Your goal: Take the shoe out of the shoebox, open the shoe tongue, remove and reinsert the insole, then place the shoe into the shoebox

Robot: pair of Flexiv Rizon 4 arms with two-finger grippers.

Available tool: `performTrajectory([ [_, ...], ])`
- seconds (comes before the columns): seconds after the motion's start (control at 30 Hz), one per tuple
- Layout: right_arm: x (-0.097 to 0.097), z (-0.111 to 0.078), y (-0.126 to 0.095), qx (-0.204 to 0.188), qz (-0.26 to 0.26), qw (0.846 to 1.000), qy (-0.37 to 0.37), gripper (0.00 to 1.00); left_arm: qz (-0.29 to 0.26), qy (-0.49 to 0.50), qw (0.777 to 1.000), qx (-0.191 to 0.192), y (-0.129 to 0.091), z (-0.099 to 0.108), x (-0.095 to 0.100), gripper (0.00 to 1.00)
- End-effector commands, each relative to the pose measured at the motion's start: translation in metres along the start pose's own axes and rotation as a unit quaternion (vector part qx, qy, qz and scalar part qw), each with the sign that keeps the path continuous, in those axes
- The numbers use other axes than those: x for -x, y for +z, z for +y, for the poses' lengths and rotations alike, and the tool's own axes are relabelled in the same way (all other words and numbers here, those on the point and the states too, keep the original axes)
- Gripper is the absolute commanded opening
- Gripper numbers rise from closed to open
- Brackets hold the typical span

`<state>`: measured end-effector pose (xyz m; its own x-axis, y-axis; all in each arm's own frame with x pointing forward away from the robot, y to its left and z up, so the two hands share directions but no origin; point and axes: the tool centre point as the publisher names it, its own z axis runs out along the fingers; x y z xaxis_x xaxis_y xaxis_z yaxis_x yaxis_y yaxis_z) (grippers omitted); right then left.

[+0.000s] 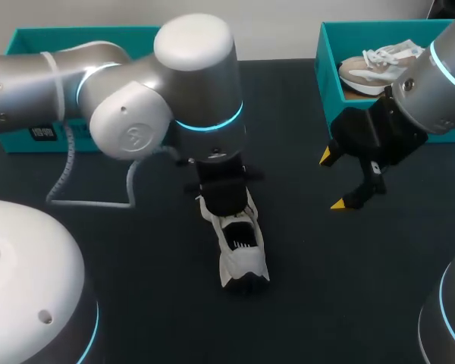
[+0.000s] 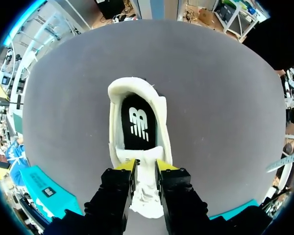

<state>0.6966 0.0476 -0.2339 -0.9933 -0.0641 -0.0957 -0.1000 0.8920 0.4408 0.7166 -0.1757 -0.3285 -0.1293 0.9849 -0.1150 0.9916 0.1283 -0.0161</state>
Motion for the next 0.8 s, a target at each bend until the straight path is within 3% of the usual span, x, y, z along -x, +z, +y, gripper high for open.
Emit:
performTrajectory([
  [0.03, 0.001, 0.000, 0.001, -0.001, 0.000, 1.000, 0.000, 1.00, -0.007, -0.009, 1.000, -0.006, -0.001, -0.001, 0.002, 0.26],
  [0.2, 0.001, 0.000, 0.001, -0.001, 0.000, 1.000, 0.000, 1.00, -0.012, -0.027, 1.000, -0.011, -0.008, 0.002, 0.002, 0.29],
  [0.53, 0.001, 0.000, 0.001, -0.001, 0.000, 1.000, 0.000, 1.00, 0.015, -0.066, 0.997, -0.029, 0.009, -0.004, 0.005, 0.35],
  [0.67, 0.001, 0.000, 0.001, -0.001, 0.000, 1.000, 0.000, 1.00, 0.010, -0.096, 0.995, -0.022, -0.004, -0.002, 0.001, 0.32],
  [0.8, 0.001, 0.000, 0.001, -0.001, 0.000, 1.000, 0.000, 1.00, 0.008, -0.129, 0.991, -0.040, -0.017, -0.001, -0.004, 0.31],
])
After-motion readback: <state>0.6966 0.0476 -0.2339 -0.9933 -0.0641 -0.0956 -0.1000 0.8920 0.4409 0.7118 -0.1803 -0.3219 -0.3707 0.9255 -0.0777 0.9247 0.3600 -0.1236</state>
